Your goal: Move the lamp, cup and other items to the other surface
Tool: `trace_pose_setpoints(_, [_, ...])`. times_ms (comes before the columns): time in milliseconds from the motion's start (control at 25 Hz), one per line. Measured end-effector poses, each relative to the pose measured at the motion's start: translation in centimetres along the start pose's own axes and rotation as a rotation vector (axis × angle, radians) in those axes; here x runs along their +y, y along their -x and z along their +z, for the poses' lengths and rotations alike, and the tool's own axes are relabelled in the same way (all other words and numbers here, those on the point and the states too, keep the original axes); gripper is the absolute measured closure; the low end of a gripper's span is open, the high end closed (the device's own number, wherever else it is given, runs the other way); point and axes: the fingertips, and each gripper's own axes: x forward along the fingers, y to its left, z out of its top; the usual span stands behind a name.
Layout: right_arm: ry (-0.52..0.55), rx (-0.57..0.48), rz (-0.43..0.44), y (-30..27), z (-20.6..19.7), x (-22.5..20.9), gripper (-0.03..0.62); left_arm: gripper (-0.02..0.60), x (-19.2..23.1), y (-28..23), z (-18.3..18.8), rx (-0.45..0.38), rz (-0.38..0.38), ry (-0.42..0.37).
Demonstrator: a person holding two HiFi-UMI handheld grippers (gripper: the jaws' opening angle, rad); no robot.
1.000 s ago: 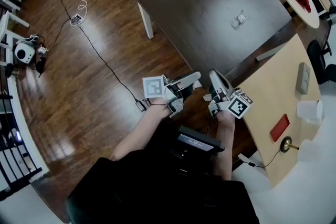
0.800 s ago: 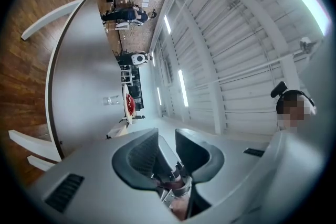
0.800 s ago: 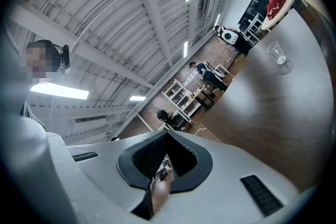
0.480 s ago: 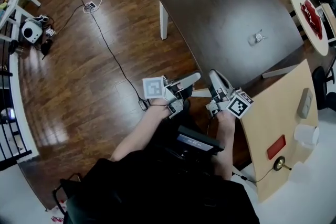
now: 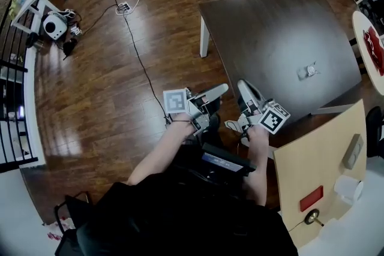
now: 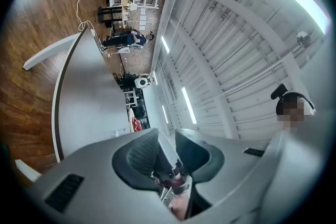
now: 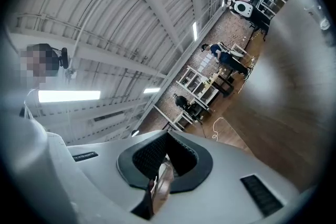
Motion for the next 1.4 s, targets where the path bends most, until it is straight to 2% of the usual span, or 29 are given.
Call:
trace_pose_setpoints(160, [-0.031, 0.015, 0.052, -3.6, 3.3, -3.1, 0.574, 0.466, 1.8, -2.8, 4.0, -0.035, 0.032, -0.022])
trace_pose_setpoints(360, [-0.070, 0.034, 0.089, -5.9, 5.6, -6.4, 0.574, 0.466, 3.8, -5.5, 6.7, -0.069, 0.066, -0.030])
trace_pose_setpoints(560, [-0.115, 0.013, 0.114, -6.3, 7.4, -9.0, 0.574, 0.466, 4.5, -8.0, 7.3, -0.064, 0.079, -0.048])
trace_pose_setpoints(800, [-0.136, -0.027, 0.108, -6.1, 9.6, -9.8, 0.573, 0.466, 4.2, -10.1, 8.0, -0.032, 0.080, -0.048])
trace_pose_setpoints(920, [-0.133, -0.062, 0.088, -6.0, 10.8, -10.6, 0.574, 0.466, 3.8, -11.4, 8.6, 0.003, 0.058, -0.066])
trace_pose_setpoints(1080, [-0.125, -0.082, 0.045, -6.5, 11.7, -11.9, 0.573, 0.466, 4.8, -12.6, 10.0, 0.036, 0.041, -0.027])
trace_pose_setpoints(1240, [-0.084, -0.133, -0.059, -6.8, 13.7, -14.4, 0.574, 0.466, 6.9, -14.5, 12.2, 0.105, 0.014, 0.024])
trace_pose_setpoints(1400, [-0.084, -0.201, -0.154, -7.9, 16.3, -17.5, 0.574, 0.466, 8.9, -17.5, 16.1, 0.176, -0.040, 0.049])
